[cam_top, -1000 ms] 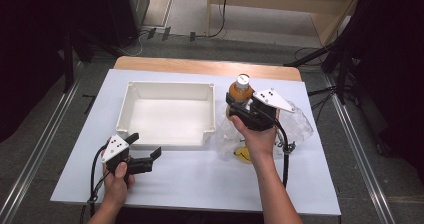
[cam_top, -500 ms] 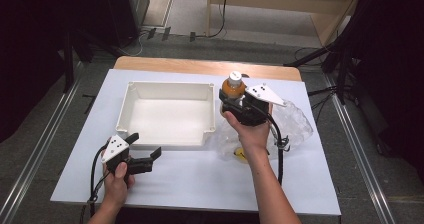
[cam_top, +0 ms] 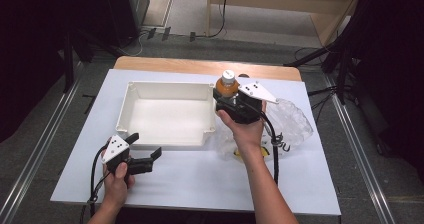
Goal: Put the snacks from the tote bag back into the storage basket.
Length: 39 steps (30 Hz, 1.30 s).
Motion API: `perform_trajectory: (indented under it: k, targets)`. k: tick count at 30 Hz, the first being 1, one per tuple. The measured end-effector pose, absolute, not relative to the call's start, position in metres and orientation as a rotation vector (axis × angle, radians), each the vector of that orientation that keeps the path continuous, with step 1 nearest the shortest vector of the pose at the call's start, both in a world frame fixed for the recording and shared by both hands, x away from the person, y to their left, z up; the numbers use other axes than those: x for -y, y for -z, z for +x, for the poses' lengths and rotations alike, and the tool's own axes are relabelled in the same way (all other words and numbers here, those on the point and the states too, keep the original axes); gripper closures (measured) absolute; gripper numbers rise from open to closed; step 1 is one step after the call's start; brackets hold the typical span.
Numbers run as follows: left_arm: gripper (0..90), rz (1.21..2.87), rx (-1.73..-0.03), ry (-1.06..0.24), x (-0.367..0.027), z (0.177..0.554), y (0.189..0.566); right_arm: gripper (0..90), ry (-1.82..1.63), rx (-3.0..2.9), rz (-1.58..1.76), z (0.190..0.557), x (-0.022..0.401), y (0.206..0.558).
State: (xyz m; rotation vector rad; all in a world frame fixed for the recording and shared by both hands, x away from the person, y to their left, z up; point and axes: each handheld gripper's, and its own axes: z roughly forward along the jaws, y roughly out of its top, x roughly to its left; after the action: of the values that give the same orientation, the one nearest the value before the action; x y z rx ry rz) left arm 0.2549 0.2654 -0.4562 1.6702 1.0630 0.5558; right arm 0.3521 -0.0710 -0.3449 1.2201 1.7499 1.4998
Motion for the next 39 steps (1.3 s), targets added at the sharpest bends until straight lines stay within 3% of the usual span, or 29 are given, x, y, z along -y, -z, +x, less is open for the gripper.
perform_trajectory:
  k: [39]
  targets:
    - [1.4, 1.674, -1.056, -0.56, -0.265, 0.255, 0.456, 31.1, -1.516, -1.789, 1.198, 0.361, 0.044, 0.345]
